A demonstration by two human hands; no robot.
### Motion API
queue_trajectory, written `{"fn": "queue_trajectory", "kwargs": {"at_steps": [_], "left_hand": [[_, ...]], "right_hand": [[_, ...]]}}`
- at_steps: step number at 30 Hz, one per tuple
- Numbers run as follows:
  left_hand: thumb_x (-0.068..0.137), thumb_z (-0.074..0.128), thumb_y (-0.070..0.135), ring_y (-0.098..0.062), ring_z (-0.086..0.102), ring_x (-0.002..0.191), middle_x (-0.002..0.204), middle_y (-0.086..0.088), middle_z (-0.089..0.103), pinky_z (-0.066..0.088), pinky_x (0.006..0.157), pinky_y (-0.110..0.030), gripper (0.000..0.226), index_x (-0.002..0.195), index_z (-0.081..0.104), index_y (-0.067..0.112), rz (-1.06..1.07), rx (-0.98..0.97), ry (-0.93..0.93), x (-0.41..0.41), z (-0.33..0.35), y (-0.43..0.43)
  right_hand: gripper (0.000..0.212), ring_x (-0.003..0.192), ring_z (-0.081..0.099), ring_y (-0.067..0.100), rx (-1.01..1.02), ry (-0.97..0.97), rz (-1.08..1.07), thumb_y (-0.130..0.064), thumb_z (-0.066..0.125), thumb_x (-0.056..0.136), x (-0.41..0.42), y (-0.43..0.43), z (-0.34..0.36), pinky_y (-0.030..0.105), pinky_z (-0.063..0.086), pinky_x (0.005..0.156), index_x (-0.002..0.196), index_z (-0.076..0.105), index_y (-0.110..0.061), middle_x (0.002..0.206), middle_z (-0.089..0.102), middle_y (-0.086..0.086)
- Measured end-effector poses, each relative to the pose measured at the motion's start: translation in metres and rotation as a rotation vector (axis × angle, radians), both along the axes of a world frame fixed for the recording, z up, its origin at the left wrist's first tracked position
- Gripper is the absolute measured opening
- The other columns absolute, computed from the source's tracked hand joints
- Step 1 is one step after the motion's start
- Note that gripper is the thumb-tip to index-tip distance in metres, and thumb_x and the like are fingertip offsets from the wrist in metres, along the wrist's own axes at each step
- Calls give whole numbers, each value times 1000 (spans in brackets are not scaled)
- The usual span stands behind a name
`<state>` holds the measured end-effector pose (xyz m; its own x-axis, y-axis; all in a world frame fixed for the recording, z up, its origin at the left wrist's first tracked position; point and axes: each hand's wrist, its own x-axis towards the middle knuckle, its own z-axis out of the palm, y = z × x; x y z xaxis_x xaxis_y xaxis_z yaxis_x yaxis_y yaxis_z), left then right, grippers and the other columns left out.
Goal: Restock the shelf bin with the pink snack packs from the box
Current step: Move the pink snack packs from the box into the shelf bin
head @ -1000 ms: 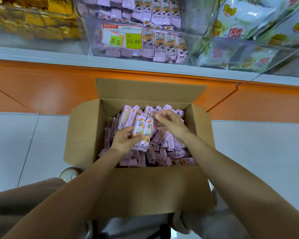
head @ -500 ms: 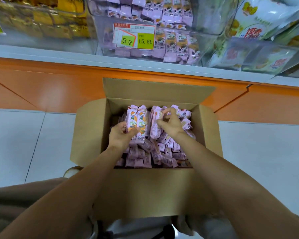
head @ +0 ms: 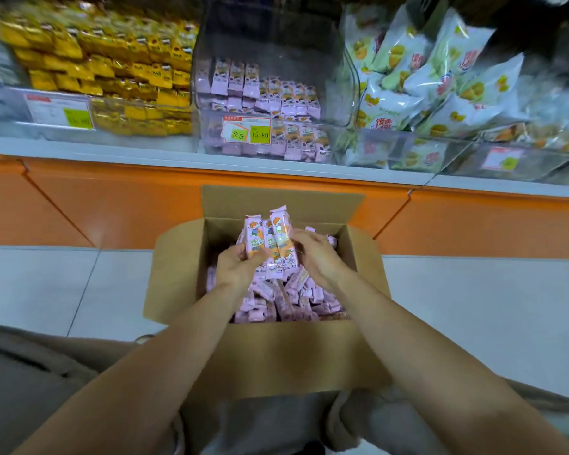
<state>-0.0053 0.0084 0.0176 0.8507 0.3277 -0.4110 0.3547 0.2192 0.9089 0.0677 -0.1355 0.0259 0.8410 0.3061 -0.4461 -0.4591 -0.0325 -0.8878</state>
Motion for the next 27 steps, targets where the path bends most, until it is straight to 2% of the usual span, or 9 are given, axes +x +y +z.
{"fn": "queue_trajectory", "kwargs": {"at_steps": [3,5,7,9,12,17,21,25,27], "left_hand": [[81,76,13,-27,69,97,99,-12,74,55,90,-41,16,95,73,6,0,17,-48,-6,16,2],[81,76,13,-26,70,97,98,-8,74,56,88,-37,16,96,73,7,3,24,-75,-11,28,0],[82,76,15,-23,70,90,96,-7,74,57,74,-31,17,97,72,7,10,31,-95,-15,39,0],[83,74,15,-13,68,77,94,-5,72,52,57,-20,17,98,71,7,27,45,-101,-19,49,2],[85,72,13,-4,66,73,95,-4,70,50,53,-11,15,98,69,8,46,-20,-122,-20,58,6],[85,73,15,-15,69,82,104,-8,72,54,71,-25,19,102,69,9,72,-111,-125,-18,72,10],[84,73,14,-17,70,80,98,-8,73,56,61,-21,21,103,69,5,85,-152,-144,-19,88,14],[81,76,15,-14,67,71,92,-6,73,51,50,-17,12,89,67,12,99,-152,-195,-15,109,12],[79,79,17,-18,69,74,94,-8,74,53,57,-23,14,87,67,15,103,-151,-219,-9,120,16]], "right_hand": [[40,87,39,34,-37,-45,67,-27,59,80,-11,3,22,34,40,77,94,56,10,95,48,19],[51,92,40,49,-92,-76,109,-25,55,81,-15,4,31,46,39,98,101,49,22,103,51,35],[24,89,45,37,-132,-94,130,-15,52,87,-24,6,46,44,32,104,85,54,8,93,51,28],[9,95,50,20,-120,-117,122,-6,49,95,-29,5,56,36,37,102,95,57,-3,99,56,14],[40,112,52,17,-154,-236,-10,-19,58,95,-36,6,63,32,39,96,131,44,-11,124,58,9],[40,109,61,19,-180,-435,58,-24,66,90,-47,10,75,31,55,82,122,49,-8,124,61,11],[67,118,55,13,-259,-583,129,-37,83,71,-52,13,83,36,50,95,125,48,-21,131,51,2],[73,112,57,16,-267,-690,84,-32,86,68,-49,17,100,32,57,79,127,44,-17,129,47,7],[71,112,58,13,-261,-717,84,-37,84,70,-43,17,111,38,55,86,126,45,-19,128,52,4]]}}
